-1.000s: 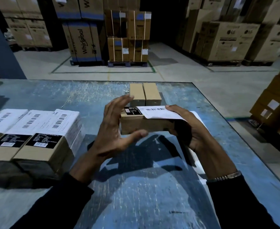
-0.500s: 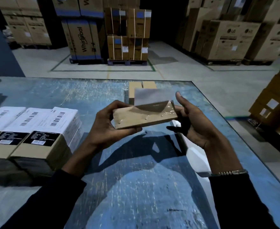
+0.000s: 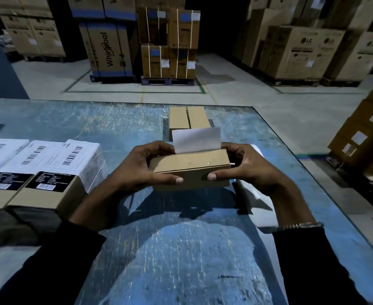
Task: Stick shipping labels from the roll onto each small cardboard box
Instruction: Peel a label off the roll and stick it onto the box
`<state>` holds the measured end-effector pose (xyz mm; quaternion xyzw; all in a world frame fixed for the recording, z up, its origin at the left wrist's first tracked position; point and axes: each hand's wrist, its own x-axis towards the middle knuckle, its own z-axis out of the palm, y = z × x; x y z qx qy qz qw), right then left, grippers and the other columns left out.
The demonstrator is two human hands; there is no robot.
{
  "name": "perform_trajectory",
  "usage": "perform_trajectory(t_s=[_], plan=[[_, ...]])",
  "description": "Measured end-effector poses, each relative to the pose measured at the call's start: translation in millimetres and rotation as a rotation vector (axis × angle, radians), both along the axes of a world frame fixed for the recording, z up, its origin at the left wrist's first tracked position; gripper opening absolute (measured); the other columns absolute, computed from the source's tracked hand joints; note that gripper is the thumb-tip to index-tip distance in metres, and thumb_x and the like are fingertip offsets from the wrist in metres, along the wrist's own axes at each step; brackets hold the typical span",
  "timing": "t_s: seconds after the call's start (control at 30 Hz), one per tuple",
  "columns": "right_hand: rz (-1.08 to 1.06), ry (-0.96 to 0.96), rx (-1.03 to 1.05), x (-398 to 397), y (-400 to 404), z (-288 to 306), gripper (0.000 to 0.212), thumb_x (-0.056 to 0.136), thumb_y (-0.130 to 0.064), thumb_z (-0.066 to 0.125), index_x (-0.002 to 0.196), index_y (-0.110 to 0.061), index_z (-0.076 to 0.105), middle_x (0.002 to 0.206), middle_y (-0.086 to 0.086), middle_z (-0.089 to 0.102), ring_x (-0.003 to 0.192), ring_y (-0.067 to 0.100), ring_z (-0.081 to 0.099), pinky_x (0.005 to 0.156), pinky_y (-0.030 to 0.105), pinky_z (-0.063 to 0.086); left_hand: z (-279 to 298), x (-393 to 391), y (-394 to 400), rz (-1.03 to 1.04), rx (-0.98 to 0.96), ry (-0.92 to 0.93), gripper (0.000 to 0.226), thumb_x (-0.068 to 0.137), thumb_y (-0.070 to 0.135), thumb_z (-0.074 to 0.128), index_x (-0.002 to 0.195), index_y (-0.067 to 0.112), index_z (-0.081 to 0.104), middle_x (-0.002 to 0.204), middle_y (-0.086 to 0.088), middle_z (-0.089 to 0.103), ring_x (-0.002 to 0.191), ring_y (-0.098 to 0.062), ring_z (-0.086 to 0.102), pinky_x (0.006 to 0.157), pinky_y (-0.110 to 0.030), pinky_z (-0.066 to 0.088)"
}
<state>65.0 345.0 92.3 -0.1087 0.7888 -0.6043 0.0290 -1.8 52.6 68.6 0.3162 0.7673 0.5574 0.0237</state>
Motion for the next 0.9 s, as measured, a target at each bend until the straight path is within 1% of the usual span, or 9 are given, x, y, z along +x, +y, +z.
perform_trajectory(t_s=[0.07, 0.13, 0.27, 0.4, 0.5, 0.6, 0.67, 0.73, 0.9], plan=[[-0.001, -0.029, 0.014, 0, -3, -4, 0.061, 0.073, 0.008, 0.089, 0.125, -0.018, 0.073, 0.116, 0.0, 0.081, 0.114, 0.014, 0.075, 0.095, 0.025, 0.059, -1, -3, -2, -0.009, -0.055, -0.011, 0.056, 0.064, 0.009, 0.1, 0.114, 0.017, 0.076, 0.109, 0.01, 0.079, 0.102, -0.007, 0.075, 0.082, -0.017, 0.056], [-0.004, -0.071, 0.006, -4, -5, -11, 0.061, 0.073, 0.008, 0.09, 0.127, -0.018, 0.073, 0.118, 0.0, 0.081, 0.116, 0.015, 0.075, 0.096, 0.025, 0.058, -4, -7, -5, -0.003, -0.103, -0.018, 0.056, 0.065, 0.012, 0.101, 0.115, 0.019, 0.077, 0.109, 0.01, 0.079, 0.102, -0.008, 0.075, 0.082, -0.018, 0.056], [0.001, -0.17, -0.031, -5, -6, -18, 0.066, 0.071, 0.006, 0.092, 0.129, -0.019, 0.074, 0.121, 0.002, 0.08, 0.119, 0.017, 0.074, 0.106, 0.04, 0.057, -12, -11, -5, 0.002, -0.187, -0.03, 0.056, 0.066, 0.019, 0.102, 0.117, 0.021, 0.078, 0.109, 0.009, 0.08, 0.101, -0.007, 0.074, 0.083, -0.019, 0.058], [0.0, -0.182, -0.043, -4, -4, -22, 0.065, 0.069, 0.005, 0.094, 0.127, -0.018, 0.076, 0.123, 0.003, 0.079, 0.119, 0.02, 0.073, 0.107, 0.044, 0.058, -16, -13, -5, -0.021, -0.202, -0.018, 0.06, 0.067, 0.029, 0.099, 0.123, 0.026, 0.077, 0.115, 0.017, 0.078, 0.108, -0.003, 0.073, 0.089, -0.017, 0.057], [-0.034, -0.15, 0.048, -3, -3, -22, 0.066, 0.068, -0.005, 0.099, 0.127, -0.026, 0.078, 0.121, -0.003, 0.08, 0.113, 0.014, 0.074, 0.101, 0.04, 0.061, -18, -14, -6, -0.049, -0.214, -0.002, 0.065, 0.069, 0.034, 0.097, 0.13, 0.026, 0.076, 0.121, 0.018, 0.078, 0.112, -0.002, 0.073, 0.094, -0.022, 0.058], [-0.056, -0.106, 0.13, -3, -4, -21, 0.065, 0.069, -0.012, 0.1, 0.127, -0.032, 0.079, 0.117, -0.012, 0.08, 0.101, 0.003, 0.074, 0.088, 0.025, 0.06, -18, -12, -6, -0.074, -0.229, 0.051, 0.068, 0.073, 0.038, 0.093, 0.137, 0.032, 0.072, 0.124, 0.024, 0.075, 0.112, 0.002, 0.071, 0.093, -0.016, 0.056], [-0.069, -0.098, 0.13, -4, -3, -20, 0.065, 0.07, -0.013, 0.099, 0.129, -0.032, 0.078, 0.117, -0.015, 0.08, 0.092, -0.003, 0.072, 0.083, 0.02, 0.058, -18, -13, -7, -0.071, -0.236, 0.057, 0.068, 0.073, 0.041, 0.092, 0.138, 0.035, 0.071, 0.125, 0.022, 0.076, 0.113, 0.001, 0.071, 0.094, -0.019, 0.058], [-0.06, -0.112, 0.119, -5, -3, -21, 0.065, 0.071, -0.012, 0.099, 0.129, -0.032, 0.078, 0.117, -0.015, 0.08, 0.092, -0.001, 0.072, 0.084, 0.022, 0.06, -18, -14, -7, -0.073, -0.232, 0.046, 0.068, 0.073, 0.041, 0.092, 0.138, 0.035, 0.072, 0.126, 0.019, 0.076, 0.113, 0.0, 0.071, 0.095, -0.021, 0.059], [-0.047, -0.138, 0.058, -7, -1, -24, 0.065, 0.071, -0.003, 0.096, 0.129, -0.028, 0.078, 0.118, -0.011, 0.08, 0.105, 0.01, 0.075, 0.089, 0.029, 0.063, -18, -13, -5, -0.075, -0.201, 0.048, 0.068, 0.071, 0.035, 0.094, 0.135, 0.031, 0.073, 0.127, 0.02, 0.074, 0.115, 0.003, 0.07, 0.096, -0.017, 0.056]])
